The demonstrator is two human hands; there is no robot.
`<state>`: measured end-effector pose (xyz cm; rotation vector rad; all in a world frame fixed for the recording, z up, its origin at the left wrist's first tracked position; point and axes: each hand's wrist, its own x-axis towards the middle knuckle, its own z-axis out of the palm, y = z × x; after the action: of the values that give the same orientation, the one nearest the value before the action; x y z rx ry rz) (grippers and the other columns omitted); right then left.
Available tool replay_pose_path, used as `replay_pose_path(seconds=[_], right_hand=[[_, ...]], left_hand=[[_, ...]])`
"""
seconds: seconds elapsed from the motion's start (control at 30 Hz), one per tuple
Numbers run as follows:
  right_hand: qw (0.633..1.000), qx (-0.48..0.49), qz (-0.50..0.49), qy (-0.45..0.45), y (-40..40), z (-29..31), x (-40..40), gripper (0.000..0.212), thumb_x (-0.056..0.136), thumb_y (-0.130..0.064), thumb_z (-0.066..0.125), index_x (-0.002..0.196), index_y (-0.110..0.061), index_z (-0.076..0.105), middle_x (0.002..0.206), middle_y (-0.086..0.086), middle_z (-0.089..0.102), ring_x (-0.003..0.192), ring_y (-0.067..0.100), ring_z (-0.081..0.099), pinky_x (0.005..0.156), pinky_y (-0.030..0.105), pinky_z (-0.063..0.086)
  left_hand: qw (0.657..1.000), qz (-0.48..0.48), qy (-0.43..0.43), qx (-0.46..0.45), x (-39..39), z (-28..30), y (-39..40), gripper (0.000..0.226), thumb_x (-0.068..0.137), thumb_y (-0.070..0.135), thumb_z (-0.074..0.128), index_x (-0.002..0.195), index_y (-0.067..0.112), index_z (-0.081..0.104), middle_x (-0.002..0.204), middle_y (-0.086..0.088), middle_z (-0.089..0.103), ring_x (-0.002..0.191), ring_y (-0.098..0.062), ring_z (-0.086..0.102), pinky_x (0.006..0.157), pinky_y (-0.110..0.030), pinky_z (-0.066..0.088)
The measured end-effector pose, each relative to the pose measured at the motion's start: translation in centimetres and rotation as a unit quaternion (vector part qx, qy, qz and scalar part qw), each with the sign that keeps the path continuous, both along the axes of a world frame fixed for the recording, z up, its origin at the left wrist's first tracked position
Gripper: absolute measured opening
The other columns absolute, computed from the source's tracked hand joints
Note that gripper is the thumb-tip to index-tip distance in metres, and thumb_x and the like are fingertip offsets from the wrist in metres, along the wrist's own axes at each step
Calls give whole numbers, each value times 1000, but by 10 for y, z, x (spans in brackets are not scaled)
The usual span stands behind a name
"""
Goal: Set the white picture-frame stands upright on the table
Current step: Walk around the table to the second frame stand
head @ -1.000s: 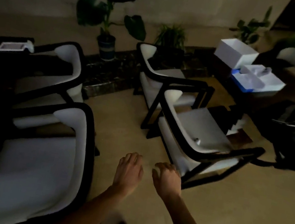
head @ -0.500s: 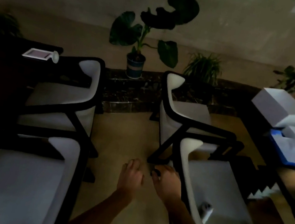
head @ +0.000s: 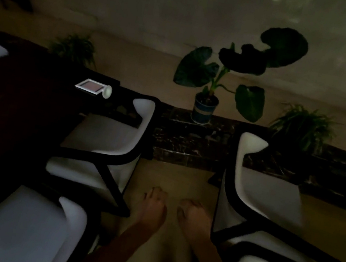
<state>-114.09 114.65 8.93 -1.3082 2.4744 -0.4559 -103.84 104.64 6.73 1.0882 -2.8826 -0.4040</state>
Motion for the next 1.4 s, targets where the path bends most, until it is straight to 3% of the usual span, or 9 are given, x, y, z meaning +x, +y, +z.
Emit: replay_pose_path(seconds=[0.13, 0.37, 0.53, 0.63, 0.73, 0.93, 1.1, 1.3, 1.4], right_hand=[[999, -21, 46, 1, -55, 1, -56, 27, 93, -26, 41, 111, -14, 59, 119, 7, 61, 107, 23, 53, 83, 28, 42], [990, 10, 138, 22, -161, -2, -123, 28, 92, -26, 40, 106, -13, 60, 115, 6, 63, 105, 21, 55, 90, 33, 42], [980, 20, 199, 20, -245, -12, -145, 23, 89, -21, 44, 94, -10, 63, 107, 9, 66, 101, 24, 57, 86, 33, 41], [976, -21, 219, 5, -301, -18, -156, 20, 88, -17, 50, 99, -8, 65, 105, 14, 67, 102, 29, 58, 90, 36, 44], [970, -13, 242, -8, -363, -19, -164, 33, 87, -26, 41, 103, -10, 65, 107, 12, 67, 102, 26, 58, 89, 33, 44], [963, -7, 269, -31, -488, -18, -177, 21, 91, -18, 47, 91, -6, 64, 96, 12, 68, 91, 25, 60, 70, 28, 40], [949, 16, 313, -26, -569, -18, -182, 25, 92, -19, 45, 95, -1, 62, 99, 15, 66, 95, 26, 58, 80, 33, 45], [934, 45, 354, -23, -673, -24, -179, 18, 90, -19, 47, 85, -6, 59, 92, 11, 65, 88, 24, 60, 68, 27, 37], [935, 40, 345, -67, -738, -32, -177, 14, 88, -18, 52, 90, -8, 62, 93, 10, 69, 88, 25, 63, 74, 36, 51]], left_hand=[[998, 60, -14, 0, -43, 4, -46, 33, 89, 16, 37, 121, 14, 45, 130, -8, 49, 119, -25, 43, 97, -36, 35], [988, 152, -14, 7, -92, 10, -125, 33, 86, 17, 41, 117, 11, 46, 128, -10, 48, 118, -28, 42, 95, -37, 35], [977, 211, -12, 19, -110, 1, -193, 37, 87, 20, 42, 124, 13, 44, 131, -8, 46, 121, -28, 39, 97, -37, 35], [969, 246, -1, 26, -120, -7, -245, 37, 89, 18, 40, 125, 12, 43, 132, -8, 46, 122, -27, 40, 98, -35, 34], [959, 279, 23, 39, -128, -16, -303, 38, 90, 18, 39, 127, 12, 42, 135, -9, 44, 123, -25, 39, 99, -36, 34], [937, 344, 38, 54, -134, -27, -418, 37, 90, 14, 38, 126, 13, 44, 135, -7, 46, 123, -25, 41, 99, -35, 36], [917, 391, 38, 70, -129, -28, -487, 38, 89, 16, 41, 127, 13, 44, 136, -7, 46, 123, -26, 41, 99, -37, 36], [863, 491, 49, 106, -121, -42, -557, 35, 89, 17, 44, 124, 14, 47, 132, -7, 51, 119, -26, 45, 96, -35, 38], [828, 539, 93, 123, -124, -49, -597, 33, 89, 15, 46, 122, 11, 49, 129, -11, 53, 117, -29, 47, 92, -37, 42]])
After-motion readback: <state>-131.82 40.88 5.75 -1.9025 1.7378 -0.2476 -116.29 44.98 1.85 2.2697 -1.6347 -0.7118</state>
